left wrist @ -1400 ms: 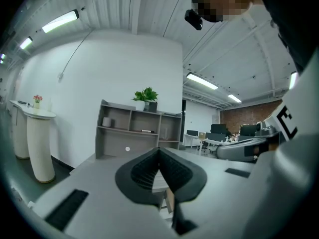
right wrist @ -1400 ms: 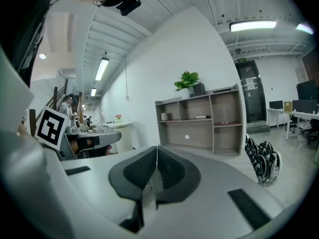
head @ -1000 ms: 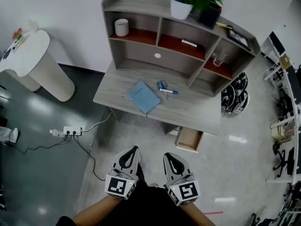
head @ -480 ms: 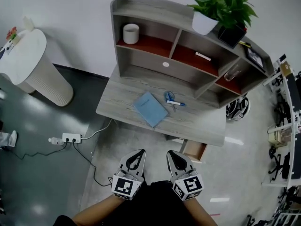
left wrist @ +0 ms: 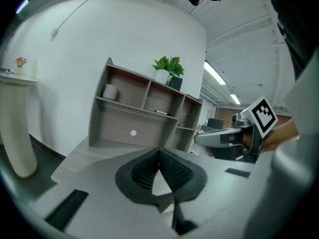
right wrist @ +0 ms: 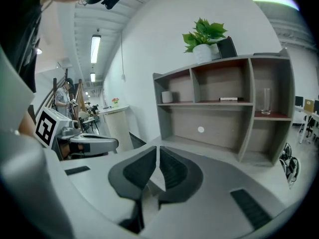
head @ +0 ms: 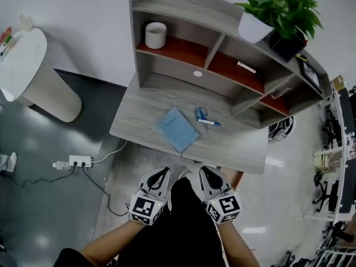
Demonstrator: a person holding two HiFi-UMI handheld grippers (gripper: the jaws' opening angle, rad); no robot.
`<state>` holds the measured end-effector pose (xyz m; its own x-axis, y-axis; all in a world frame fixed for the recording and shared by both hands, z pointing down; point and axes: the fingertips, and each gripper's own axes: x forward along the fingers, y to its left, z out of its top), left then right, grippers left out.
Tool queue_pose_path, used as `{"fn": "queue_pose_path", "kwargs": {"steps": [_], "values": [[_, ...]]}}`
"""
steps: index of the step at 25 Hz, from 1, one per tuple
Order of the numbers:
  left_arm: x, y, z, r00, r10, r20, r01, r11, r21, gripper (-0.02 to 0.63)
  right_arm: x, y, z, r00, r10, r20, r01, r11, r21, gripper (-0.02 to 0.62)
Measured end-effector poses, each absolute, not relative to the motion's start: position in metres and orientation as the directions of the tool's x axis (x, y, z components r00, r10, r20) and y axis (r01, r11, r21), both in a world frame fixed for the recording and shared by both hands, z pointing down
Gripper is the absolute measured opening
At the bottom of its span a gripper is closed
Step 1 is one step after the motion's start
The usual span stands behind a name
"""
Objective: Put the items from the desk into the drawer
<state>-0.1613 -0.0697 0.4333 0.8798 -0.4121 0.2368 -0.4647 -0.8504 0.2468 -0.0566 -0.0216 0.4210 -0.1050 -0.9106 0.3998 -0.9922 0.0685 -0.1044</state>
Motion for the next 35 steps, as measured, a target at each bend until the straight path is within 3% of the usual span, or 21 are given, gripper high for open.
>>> {"fn": "queue_pose_path", "kwargs": {"steps": [7,23,27,31,35], "values": [[-0.139,-0.092,0.475,0.877,-0.350,0.328,-0.441,-0.857,0.266,0.002,-0.015,-0.064,0.477,-0.156,-0.850,0.503,-0.987,0.120,-0.103,0.021],[-0.088,-0.123,0.605,0.756,-0.297,0.583,-0.558,-0.758,0.338,0.002,0.066,-0.149,0.613,-0.214,-0.696,0.686,-0.972,0.224,-0.076,0.023],[-0.076,-0.145,0.630,0.739,-0.331,0.586,-0.594,-0.730,0.338,0.002,0.074,-0.164,0.645,-0.257,-0.631,0.732,-0.959,0.263,-0.110,0.115],[-0.076,-0.163,0.650,0.711,-0.353,0.608,-0.647,-0.667,0.370,0.008,0.074,-0.172,0.672,-0.295,-0.578,0.761,-0.939,0.323,-0.119,0.139],[-0.073,-0.167,0.673,0.693,-0.331,0.641,-0.675,-0.610,0.414,0.054,0.077,-0.178,0.690,-0.312,-0.536,0.784,-0.927,0.352,-0.129,0.150]]}}
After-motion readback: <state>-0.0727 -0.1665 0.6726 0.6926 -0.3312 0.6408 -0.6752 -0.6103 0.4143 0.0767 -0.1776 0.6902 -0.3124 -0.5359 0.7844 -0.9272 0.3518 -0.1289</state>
